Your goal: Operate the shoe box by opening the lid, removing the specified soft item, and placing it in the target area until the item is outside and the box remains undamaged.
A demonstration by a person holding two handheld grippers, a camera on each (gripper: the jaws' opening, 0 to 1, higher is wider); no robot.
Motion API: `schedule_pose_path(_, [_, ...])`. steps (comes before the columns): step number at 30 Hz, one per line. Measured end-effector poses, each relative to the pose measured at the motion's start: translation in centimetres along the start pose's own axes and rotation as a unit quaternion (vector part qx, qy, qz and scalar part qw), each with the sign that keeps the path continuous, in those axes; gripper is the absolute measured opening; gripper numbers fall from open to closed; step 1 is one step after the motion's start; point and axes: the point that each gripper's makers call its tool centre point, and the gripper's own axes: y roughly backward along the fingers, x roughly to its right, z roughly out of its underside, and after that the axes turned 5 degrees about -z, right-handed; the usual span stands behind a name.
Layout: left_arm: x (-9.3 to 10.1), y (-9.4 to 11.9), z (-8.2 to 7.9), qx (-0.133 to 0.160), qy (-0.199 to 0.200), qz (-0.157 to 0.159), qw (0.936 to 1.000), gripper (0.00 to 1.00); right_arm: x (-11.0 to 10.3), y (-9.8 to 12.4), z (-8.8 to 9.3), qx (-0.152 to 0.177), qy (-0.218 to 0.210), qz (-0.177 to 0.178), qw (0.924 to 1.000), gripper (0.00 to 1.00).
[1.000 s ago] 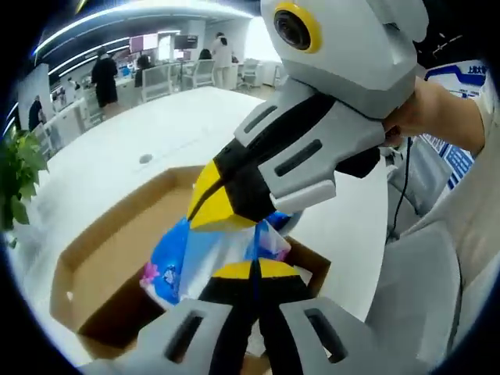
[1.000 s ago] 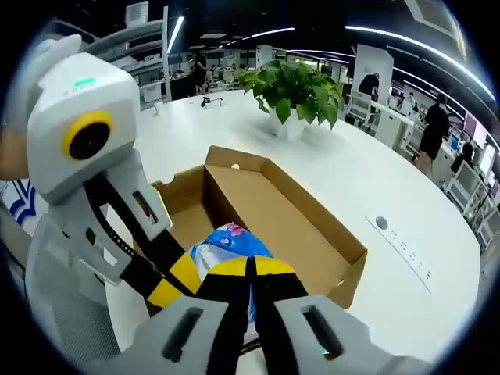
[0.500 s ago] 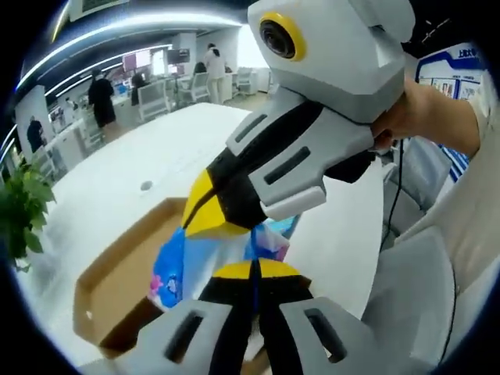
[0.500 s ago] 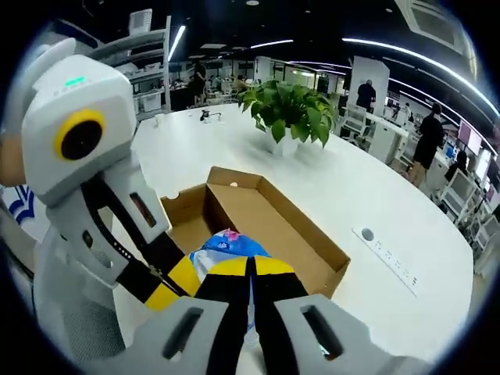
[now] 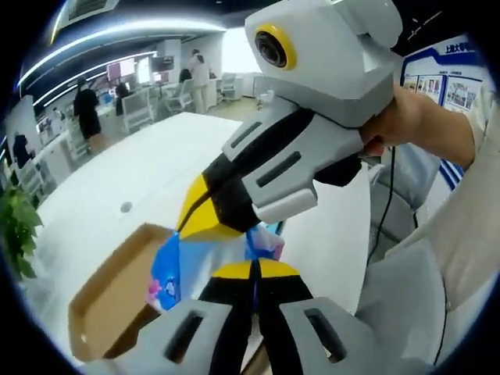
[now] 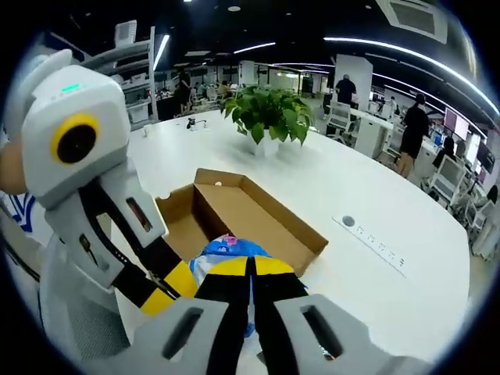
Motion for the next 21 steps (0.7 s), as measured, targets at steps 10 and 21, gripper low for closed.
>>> schedule_pose_path(10, [2.6,-2.6,-2.3,0.001,-0.017,0.038,0.9991,0.0,2.4,3.0,2.0,0.002,-0.025,0.022,0.9994,0.0])
schedule_pose_path(21, [4.4,-5.0,-4.0,-0.001,-0.032,0.062,0.9975,0.0,5.2,5.8,4.0,0.004,-0.053,0.048,0.9974,0.0])
